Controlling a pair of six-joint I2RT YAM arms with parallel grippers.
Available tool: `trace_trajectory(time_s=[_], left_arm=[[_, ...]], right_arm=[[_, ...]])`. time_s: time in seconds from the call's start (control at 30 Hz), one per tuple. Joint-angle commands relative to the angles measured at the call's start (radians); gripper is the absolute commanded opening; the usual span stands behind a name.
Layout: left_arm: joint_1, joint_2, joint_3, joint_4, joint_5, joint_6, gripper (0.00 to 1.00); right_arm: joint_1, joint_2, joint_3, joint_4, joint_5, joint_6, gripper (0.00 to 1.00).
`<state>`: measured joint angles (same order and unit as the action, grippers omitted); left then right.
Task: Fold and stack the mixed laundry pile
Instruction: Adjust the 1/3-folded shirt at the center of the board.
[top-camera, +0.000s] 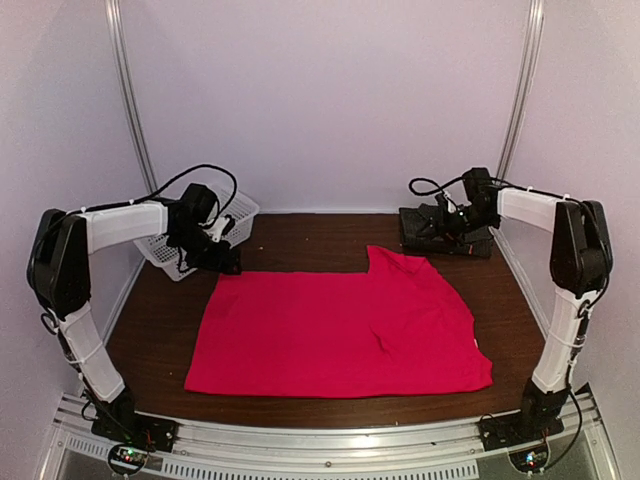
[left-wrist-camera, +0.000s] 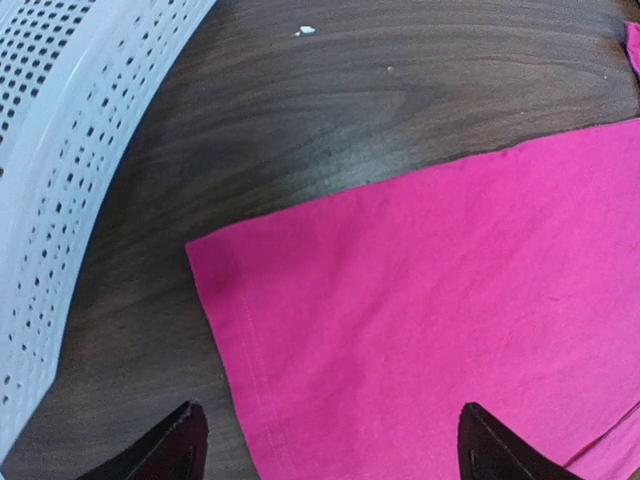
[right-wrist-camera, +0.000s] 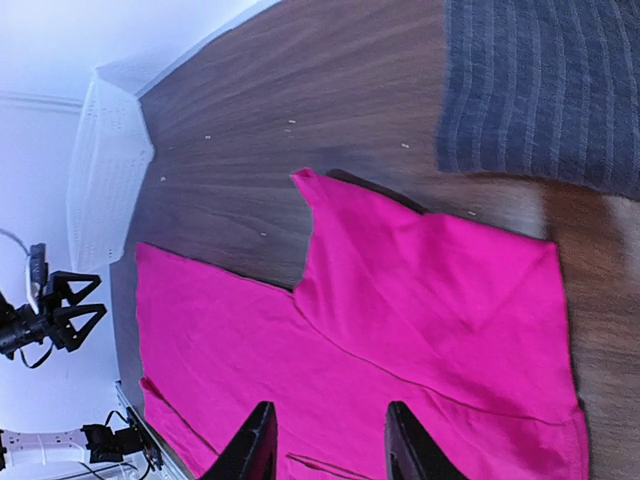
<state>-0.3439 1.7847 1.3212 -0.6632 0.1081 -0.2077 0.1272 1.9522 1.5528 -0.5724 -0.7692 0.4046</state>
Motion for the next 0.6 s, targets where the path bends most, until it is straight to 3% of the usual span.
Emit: trace_trajectory(time_s=[0.0, 0.57], left_arm=[[0.008, 0.047, 0.084, -0.033, -0.029, 0.153, 0.87], [0.008, 0.058, 0.084, -0.035, -0.043, 0.11, 0.85]], right_arm=[[-0.001, 0.038, -0.021, -0.129, 0.092, -0.1, 0.36], [0.043, 0.201, -0.002, -0.032, 0.138, 0.017, 0.45]])
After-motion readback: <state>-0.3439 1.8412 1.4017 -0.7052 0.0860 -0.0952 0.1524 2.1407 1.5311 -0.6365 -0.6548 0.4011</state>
